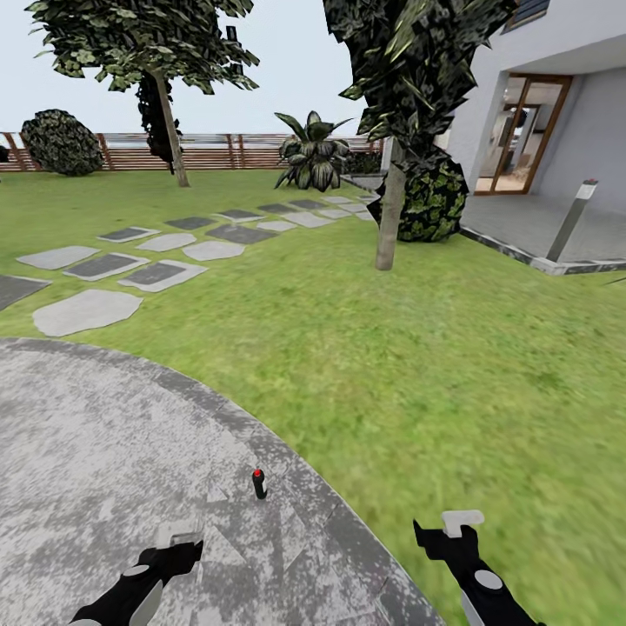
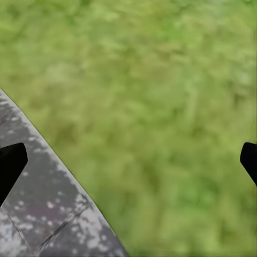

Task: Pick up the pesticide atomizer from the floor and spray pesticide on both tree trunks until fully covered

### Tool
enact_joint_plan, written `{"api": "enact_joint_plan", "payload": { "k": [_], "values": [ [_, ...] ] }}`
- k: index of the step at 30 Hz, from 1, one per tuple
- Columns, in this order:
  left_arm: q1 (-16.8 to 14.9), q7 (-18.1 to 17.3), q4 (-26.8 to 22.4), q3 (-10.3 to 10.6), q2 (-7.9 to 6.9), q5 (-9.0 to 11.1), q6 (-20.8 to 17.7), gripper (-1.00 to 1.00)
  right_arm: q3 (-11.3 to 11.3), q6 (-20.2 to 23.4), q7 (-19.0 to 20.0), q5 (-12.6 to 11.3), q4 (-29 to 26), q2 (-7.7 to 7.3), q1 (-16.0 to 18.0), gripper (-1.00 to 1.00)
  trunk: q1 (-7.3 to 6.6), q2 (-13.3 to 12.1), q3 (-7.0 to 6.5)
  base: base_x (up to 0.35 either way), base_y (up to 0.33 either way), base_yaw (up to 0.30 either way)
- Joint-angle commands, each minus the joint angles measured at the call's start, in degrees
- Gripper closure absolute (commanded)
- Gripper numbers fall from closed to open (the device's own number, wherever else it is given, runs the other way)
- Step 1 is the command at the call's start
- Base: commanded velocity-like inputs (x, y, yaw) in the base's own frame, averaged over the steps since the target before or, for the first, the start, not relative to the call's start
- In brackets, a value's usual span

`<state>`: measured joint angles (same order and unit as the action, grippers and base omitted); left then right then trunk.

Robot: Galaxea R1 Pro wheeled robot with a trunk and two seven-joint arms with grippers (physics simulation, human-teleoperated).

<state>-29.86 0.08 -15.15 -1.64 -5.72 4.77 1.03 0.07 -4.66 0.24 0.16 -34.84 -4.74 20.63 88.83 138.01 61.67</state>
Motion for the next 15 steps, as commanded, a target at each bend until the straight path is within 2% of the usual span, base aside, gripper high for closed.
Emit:
{"api": "enact_joint_plan", "payload": {
  "k": [1, 6, 15],
  "values": [
    [0.0, 0.0, 0.0, 0.0, 0.0, 0.5, 0.1, -1.0, 0.0, -0.2, 0.0, 0.0, 0.0, -0.01, 0.0, -1.0, -0.01, 0.0, 0.05, 0.0, 0.0, 0.0],
    [0.0, 0.0, 0.0, -0.2, 0.0, 0.5, 0.1, -1.0, 0.0, -0.2, 0.0, 0.0, 0.0, -0.01, 0.0, -1.0, -0.01, 0.0, 0.06, 0.001, 0.0, 0.0],
    [-0.1, 0.1, 0.0, -0.4, 0.0, 0.6, 0.1, -1.0, 0.1, -0.2, -0.1, 0.0, 0.0, 0.03, 0.0, -1.0, -0.01, 0.0, 0.06, 0.291, -0.123, 0.0]
  ]
}}
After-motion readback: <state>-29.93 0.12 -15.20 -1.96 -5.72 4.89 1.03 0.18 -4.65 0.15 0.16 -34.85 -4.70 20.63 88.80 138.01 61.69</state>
